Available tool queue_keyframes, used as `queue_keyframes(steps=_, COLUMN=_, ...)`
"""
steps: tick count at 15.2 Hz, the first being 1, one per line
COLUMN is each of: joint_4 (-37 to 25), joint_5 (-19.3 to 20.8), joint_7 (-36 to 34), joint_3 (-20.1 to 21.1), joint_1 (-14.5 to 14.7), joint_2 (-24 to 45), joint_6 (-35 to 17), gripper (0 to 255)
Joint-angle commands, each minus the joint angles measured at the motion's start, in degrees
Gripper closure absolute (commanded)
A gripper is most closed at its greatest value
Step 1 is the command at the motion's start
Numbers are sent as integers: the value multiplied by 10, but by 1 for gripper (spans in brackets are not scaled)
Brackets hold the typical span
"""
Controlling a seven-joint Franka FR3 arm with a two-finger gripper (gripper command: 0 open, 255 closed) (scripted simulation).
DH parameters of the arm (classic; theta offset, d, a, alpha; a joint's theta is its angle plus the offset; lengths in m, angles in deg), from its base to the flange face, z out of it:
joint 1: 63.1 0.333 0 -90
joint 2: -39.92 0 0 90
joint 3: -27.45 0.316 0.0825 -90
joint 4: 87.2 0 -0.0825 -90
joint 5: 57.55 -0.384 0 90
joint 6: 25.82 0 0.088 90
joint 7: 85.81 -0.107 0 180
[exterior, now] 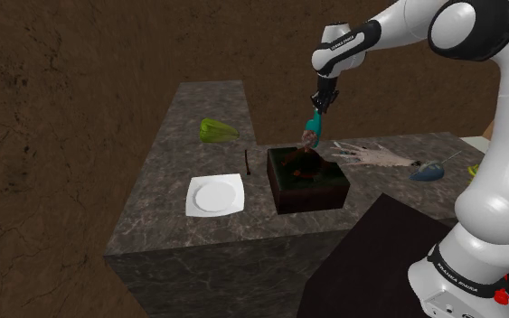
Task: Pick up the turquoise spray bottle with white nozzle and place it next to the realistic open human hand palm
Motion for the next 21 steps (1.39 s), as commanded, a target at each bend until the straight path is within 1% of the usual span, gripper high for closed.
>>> queue_keyframes(steps=1, joint_4=10, joint_5=1, joint_7=-2, joint_3=0, joint_1=0, joint_2=5, joint_6=-15, gripper=255)
queue_keyframes(steps=11, joint_4=34, joint_5=6, joint_7=-8, joint_3=-2, joint_1=1, joint_2=41, joint_6=-75, gripper=255)
queue_keyframes(steps=19, joint_4=33, joint_5=6, joint_7=-8, joint_3=-2, joint_1=1, joint_2=41, joint_6=-75, gripper=255)
queue_keyframes(steps=20, joint_4=33, joint_5=6, joint_7=-8, joint_3=-2, joint_1=1, joint_2=41, joint_6=-75, gripper=0)
queue_keyframes(steps=21, joint_4=33, joint_5=6, joint_7=-8, joint_3=-2, joint_1=1, joint_2=41, joint_6=-75, gripper=0)
